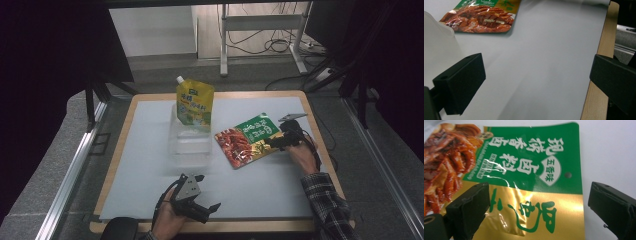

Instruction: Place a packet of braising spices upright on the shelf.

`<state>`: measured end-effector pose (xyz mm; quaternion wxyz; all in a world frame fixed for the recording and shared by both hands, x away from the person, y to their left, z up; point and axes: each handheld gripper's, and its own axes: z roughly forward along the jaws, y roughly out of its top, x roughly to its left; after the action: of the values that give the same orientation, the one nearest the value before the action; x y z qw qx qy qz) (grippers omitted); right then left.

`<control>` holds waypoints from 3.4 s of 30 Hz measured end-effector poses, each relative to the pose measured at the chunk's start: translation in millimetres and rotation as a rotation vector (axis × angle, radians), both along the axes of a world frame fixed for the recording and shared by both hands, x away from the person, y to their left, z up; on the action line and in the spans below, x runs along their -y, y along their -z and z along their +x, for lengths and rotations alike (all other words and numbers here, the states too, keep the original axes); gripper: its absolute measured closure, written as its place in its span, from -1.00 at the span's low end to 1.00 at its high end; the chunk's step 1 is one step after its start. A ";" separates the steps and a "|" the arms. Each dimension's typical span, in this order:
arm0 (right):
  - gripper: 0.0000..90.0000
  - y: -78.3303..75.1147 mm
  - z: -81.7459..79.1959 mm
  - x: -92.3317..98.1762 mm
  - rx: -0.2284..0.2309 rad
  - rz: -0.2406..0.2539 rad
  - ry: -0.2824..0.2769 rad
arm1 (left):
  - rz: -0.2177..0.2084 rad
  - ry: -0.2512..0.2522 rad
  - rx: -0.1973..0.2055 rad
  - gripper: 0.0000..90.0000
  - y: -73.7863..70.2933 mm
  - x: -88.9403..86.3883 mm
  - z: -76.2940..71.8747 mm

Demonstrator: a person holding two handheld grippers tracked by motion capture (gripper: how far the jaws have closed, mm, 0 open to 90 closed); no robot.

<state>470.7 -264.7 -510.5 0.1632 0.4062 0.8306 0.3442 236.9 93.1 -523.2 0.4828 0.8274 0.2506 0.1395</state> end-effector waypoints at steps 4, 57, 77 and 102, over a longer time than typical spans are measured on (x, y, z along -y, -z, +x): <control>-0.91 2.4 2.5 -0.5 -0.016 0.007 0.024 | 0.001 0.002 -0.002 -1.00 0.2 0.0 0.2; 0.77 -4.1 -6.3 -16.0 -0.116 -0.001 0.024 | 0.035 0.025 -0.002 -1.00 1.7 3.9 -0.6; 0.98 -27.4 -16.0 -18.2 -0.034 0.011 0.018 | 0.047 0.029 0.005 -1.00 1.8 4.8 -1.0; 0.98 -70.7 -33.6 -30.5 0.088 0.087 -0.057 | 0.036 0.018 0.013 -1.00 0.9 3.1 -0.6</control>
<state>437.2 -234.2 -439.8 0.1721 0.3735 0.8180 0.4022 236.3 90.0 -524.1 0.4705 0.8373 0.2375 0.1451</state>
